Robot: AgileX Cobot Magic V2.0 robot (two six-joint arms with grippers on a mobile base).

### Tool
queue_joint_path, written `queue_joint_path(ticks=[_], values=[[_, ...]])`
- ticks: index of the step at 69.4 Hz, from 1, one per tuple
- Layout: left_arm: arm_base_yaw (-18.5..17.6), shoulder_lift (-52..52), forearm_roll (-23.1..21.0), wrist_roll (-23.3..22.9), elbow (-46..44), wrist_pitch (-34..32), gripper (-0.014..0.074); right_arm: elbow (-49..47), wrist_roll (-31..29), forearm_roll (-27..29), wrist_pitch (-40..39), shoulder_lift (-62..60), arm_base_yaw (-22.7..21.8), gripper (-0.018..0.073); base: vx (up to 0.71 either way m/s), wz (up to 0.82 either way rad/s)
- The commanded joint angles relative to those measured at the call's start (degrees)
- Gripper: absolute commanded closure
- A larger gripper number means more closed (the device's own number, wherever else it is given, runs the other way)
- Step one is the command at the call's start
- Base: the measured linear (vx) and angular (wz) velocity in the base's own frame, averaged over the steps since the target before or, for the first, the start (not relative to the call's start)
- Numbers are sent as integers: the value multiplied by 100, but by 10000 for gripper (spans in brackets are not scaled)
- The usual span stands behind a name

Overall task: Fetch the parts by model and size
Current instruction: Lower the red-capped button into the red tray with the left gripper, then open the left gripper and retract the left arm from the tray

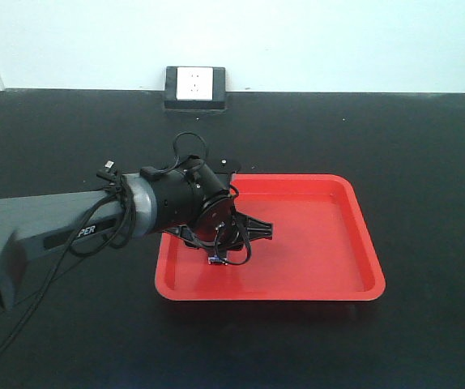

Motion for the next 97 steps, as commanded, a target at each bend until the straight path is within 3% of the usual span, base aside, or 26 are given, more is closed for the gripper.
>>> queue_joint_path(ticks=[1,14,34,46,66,81,87,97], values=[[-9,-285,64,-73,-150,-71,568,-183,-33,-63,-501,92,-5,564,0,0],[-9,-285,64,-63,-165,-29,433,-183,-33,-63,-501,92,-5,564,0,0],[-9,-525,97,-48,-165,-2,22,-183,-33,-58,-501,92,-5,564,0,0],[-9,-657,127,-23,-165,106,-134,-183,-33,-58,-501,92,-5,564,0,0],[-9,-1357,804,10,-165,424,-99,-183,-33,-58,-501,92,-5,564,0,0],[-9,-2094,1384,896,-145,686,-64,-183,-33,-58,-501,92,-5,564,0,0],[39,-2362,1667,935,-11,803,-31,-183,-33,-58,-496,92,-5,564,0,0],[313,-2915,1725,935,573,616,38,-183,-33,-58,-484,92,-5,564,0,0]])
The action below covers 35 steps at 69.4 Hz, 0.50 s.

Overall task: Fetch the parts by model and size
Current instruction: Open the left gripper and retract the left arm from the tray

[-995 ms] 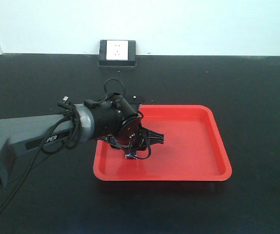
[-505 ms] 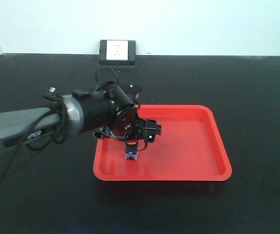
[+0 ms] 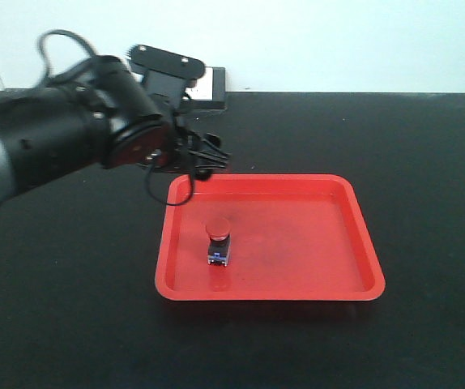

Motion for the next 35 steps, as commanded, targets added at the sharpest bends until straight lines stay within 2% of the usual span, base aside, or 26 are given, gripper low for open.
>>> queue_joint_path(ticks=[1,17,25,35], values=[[201,-651,242,12,298,-269,45,-183,-33,-58,-484,92,-5,564,0,0],[786,-2034,493,12,1752,-1104,215,-183,-33,-58,-484,92,-5,564,0,0],[1050,-2798,729,12,2364,-1307,356,-183,-33,-58,-484,92,-5,564,0,0],[1178,-3719,1150,12,3054,-1319,555,-183,-33,-58,-484,92,-5,564,0,0]])
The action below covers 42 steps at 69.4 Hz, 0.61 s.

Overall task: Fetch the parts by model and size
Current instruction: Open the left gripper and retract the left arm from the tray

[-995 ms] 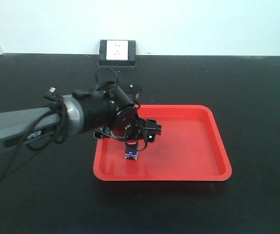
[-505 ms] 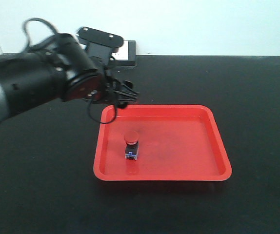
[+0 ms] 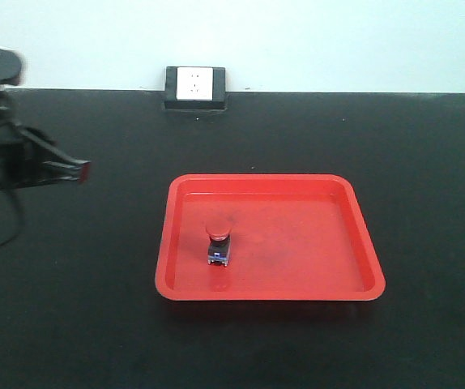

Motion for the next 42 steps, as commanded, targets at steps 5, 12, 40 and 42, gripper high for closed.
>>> queue_joint_path(ticks=[5,12,40,42], values=[[45,-1157,677,-12,572,-324,605,-183,-33,-58,-484,92,-5,564,0,0],[45,-1837,790,5,1056,-382,603,-183,-33,-58,-484,92,-5,564,0,0],[45,-4694,-609,1410,2554,-65,603,-183,33,-40,-504,92,-5,564,0,0],[45,-4836,-924,1807,2582,9,603,-183,33,-40,-504,92,-5,564,0,0]])
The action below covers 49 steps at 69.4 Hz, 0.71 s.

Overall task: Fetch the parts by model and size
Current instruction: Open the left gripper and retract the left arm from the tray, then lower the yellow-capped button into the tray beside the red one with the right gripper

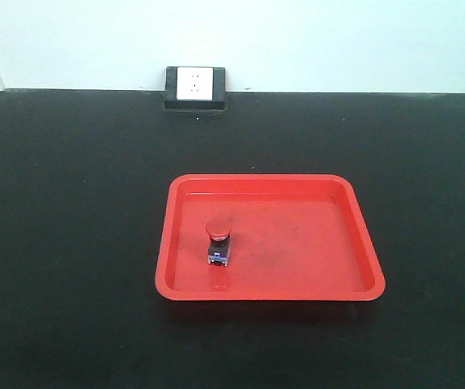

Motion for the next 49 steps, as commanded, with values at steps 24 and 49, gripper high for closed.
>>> queue_joint_path(ticks=[24,49], values=[[-2,-1786,-2232,2273,37,516,603,-183,14,-40,-504,110,-5,564,0,0],[-2,-1944,-2160,2273,37,745,603,-464,-30,528,-474,1287,-5,564,0,0]])
